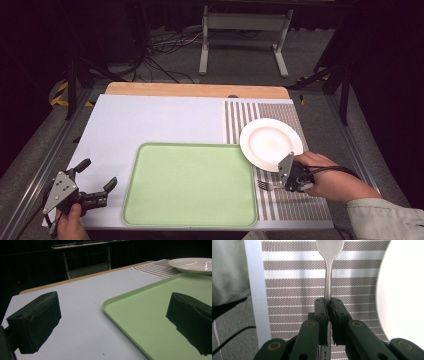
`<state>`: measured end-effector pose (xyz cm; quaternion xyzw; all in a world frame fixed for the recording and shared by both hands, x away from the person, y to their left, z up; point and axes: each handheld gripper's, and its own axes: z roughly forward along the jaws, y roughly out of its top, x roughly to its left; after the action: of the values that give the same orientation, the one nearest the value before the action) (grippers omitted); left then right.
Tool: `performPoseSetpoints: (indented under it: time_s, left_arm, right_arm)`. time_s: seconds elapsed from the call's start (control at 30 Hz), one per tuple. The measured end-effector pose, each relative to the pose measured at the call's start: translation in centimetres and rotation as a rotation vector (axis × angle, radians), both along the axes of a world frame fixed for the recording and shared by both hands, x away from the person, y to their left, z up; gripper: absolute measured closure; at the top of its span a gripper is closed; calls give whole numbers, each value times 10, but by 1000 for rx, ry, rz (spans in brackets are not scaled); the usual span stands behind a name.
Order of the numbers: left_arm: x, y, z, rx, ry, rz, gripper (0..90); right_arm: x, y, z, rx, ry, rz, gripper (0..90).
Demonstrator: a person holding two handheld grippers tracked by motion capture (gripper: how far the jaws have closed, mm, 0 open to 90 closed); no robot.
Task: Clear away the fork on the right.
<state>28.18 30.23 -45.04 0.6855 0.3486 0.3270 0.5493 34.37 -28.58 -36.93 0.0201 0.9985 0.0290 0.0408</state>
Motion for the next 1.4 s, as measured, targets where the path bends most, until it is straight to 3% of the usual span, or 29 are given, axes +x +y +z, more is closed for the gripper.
performPoseSetpoints:
  time_s: [0.5, 0.67, 0.9, 1.0, 1.4]
  left_arm:
    - [0, 1, -1, -22, -1, -7, 3]
    - [1, 0, -1, -20, -5, 0, 3]
    - [0, 0, -1, -15, -9, 3, 3]
    - [0, 0, -1, -9, -7, 3, 3]
    - [0, -1, 0, 0, -2, 4, 3]
  right_arm:
    - [-1, 11, 27, 110, -50, -68, 850]
    - [-1, 18, 31, 168, -51, -166, 850]
    - [0, 32, 38, 274, 4, -346, 850]
    - [-1, 38, 38, 289, 31, -406, 850]
    - [0, 60, 40, 342, 22, -561, 850]
